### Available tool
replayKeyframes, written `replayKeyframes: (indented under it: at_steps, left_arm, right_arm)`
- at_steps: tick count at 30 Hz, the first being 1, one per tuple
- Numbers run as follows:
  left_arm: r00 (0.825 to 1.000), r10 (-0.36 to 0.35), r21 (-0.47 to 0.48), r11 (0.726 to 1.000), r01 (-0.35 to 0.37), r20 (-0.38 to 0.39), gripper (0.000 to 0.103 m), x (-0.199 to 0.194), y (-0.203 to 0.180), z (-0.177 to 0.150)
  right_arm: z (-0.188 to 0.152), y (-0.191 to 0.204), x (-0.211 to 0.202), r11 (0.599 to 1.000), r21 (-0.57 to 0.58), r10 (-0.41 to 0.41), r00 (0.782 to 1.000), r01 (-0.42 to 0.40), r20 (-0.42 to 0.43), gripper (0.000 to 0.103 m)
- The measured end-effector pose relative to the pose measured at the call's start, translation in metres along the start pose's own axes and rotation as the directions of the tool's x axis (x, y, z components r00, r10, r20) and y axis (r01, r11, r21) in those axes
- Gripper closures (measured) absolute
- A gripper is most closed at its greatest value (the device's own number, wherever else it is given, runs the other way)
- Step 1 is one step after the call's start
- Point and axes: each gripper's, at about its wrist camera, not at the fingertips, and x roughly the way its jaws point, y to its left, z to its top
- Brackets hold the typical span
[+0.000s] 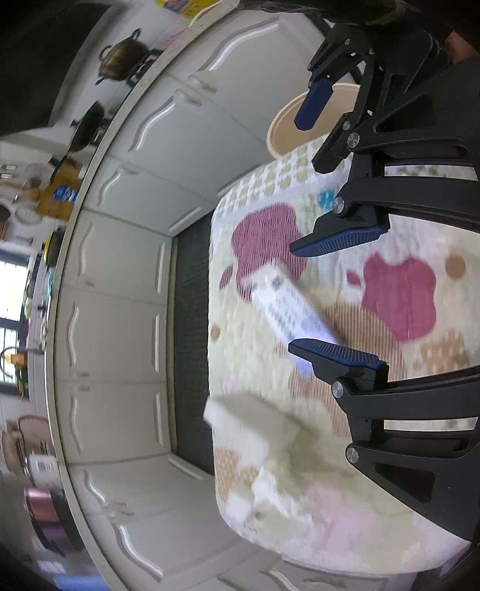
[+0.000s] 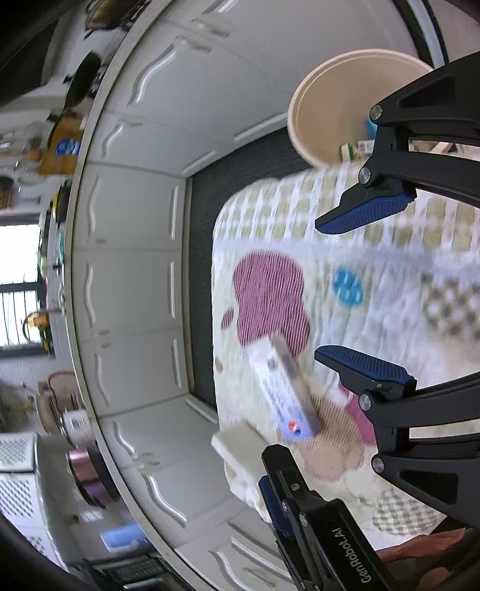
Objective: Collect trash
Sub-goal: 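Move both tools back over the table toward the medicine box, then grasp the white tissue with the left tool while the right tool grasps the large white foam block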
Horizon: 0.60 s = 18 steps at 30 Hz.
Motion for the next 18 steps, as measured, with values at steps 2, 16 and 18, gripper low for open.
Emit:
replayKeyframes:
  at_steps: [2, 16, 18]
  left_arm:
    - [1.0, 0.012, -0.014, 1.0, -0.011, 0.008, 0.059, -0.004, 0.012, 0.001]
    - [0.998, 0.055, -0.111, 0.993, -0.052, 0.023, 0.048, -0.018, 0.12, -0.008]
    - [0.998, 0.058, -0.119, 0.991, -0.055, 0.019, 0.048, -0.017, 0.133, -0.009]
  right_arm:
    - [0.004, 0.015, 0.004, 1.0, -0.02, 0.012, 1.0, -0.012, 0.0, 0.042]
    - [0.032, 0.066, 0.04, 0.993, -0.08, 0.08, 0.996, -0.082, -0.024, 0.042]
    - [0.035, 0.07, 0.045, 0.993, -0.08, 0.089, 0.996, -0.091, -0.027, 0.042]
